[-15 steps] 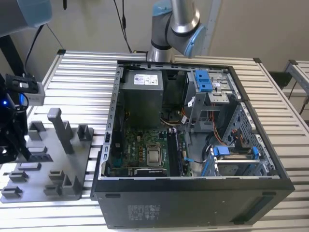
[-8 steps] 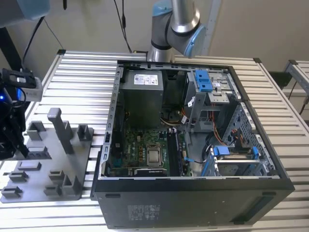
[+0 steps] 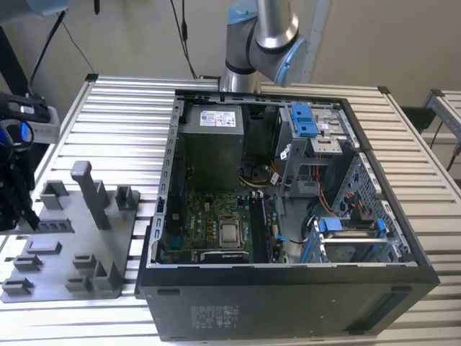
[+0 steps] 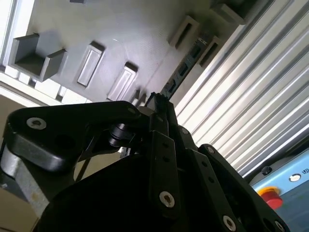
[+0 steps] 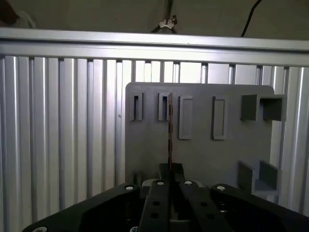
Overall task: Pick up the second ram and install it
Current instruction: 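Pick up the second ram and move it above second insertion slot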
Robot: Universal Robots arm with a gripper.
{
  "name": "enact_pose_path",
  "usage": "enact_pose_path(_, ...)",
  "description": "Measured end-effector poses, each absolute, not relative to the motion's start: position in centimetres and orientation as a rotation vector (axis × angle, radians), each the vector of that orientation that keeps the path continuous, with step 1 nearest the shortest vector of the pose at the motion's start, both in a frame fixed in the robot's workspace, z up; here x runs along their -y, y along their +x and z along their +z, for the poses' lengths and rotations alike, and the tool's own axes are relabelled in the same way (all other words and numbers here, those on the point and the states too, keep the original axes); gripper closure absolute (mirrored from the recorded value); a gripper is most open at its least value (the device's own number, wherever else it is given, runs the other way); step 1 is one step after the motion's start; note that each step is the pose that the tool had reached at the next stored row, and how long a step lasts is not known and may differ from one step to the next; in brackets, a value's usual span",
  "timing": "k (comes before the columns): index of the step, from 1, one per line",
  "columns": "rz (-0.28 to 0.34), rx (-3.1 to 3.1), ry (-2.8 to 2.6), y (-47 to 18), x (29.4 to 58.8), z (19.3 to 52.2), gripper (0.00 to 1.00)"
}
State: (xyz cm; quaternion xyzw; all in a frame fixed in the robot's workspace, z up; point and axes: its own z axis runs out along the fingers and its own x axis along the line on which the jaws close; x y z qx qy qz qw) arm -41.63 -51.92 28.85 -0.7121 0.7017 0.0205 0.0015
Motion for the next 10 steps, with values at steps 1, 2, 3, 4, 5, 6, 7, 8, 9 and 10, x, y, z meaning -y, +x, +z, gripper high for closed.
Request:
enact_pose_path(1, 0.064, -2.203, -2.235, -41.6, 51.9, 29.0, 0.86)
enact_pose_path(2, 0.064, -2.203, -2.235, -41.6, 51.9, 29.1, 0.86)
enact_pose_path(3, 0.064, -2.203, -2.235, -41.6, 51.9, 29.3, 0.86)
enact_pose_path(4, 0.064, -2.203, -2.235, -41.6, 51.9, 29.4, 0.86)
enact_pose_path(5, 0.064, -2.203, -2.235, -41.6, 51.9, 29.6, 0.86)
enact_pose_path(6, 0.064, -2.202, -2.235, -41.6, 51.9, 29.7, 0.86)
enact_pose_path(7, 0.064, -2.202, -2.235, -41.6, 51.9, 29.8, 0.86)
enact_pose_path(8, 0.064, -2.203, -2.235, -41.6, 51.9, 30.0, 0.86)
enact_pose_path(9, 0.064, -2.202, -2.235, -41.6, 51.9, 30.1, 0.86)
enact_pose_path(10, 0.064, -2.203, -2.235, -41.6, 51.9, 30.3, 0.86)
